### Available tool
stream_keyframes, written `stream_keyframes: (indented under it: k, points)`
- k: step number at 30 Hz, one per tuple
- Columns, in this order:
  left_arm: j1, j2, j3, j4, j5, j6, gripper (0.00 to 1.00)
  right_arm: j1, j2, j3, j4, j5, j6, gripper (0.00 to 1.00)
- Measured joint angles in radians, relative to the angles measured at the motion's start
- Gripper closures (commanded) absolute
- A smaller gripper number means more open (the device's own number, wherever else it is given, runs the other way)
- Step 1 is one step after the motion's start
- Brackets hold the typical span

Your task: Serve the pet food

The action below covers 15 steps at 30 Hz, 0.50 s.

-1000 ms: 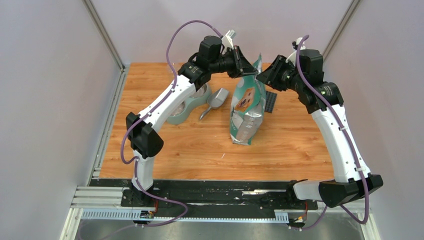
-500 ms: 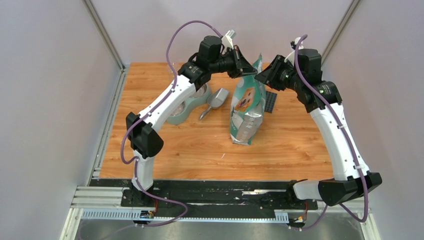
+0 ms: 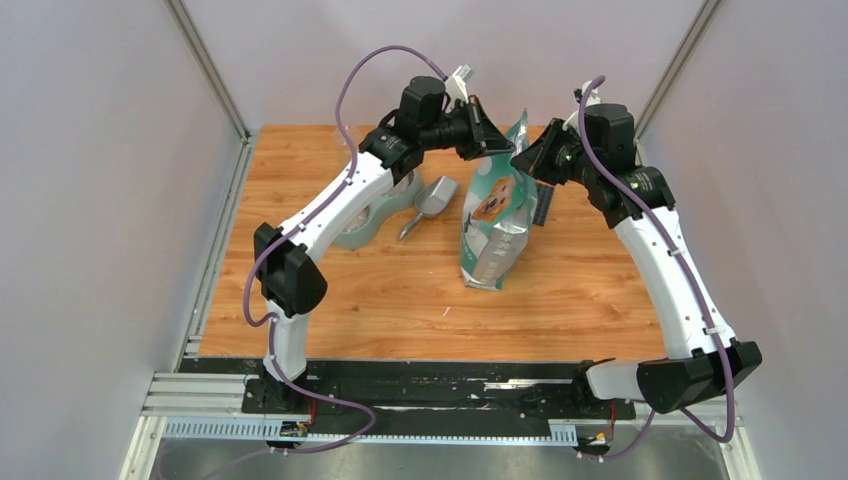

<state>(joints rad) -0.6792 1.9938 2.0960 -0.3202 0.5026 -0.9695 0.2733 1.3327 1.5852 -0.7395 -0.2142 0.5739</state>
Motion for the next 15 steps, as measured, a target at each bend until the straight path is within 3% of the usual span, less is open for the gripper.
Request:
stream_keyframes:
  k: [15]
  points:
    - [-0.013, -0.028, -0.01, -0.035, -0.079, 0.132, 1.0, 0.006, -0.035, -0.014, -0.01, 0.248, -0.061, 1.0]
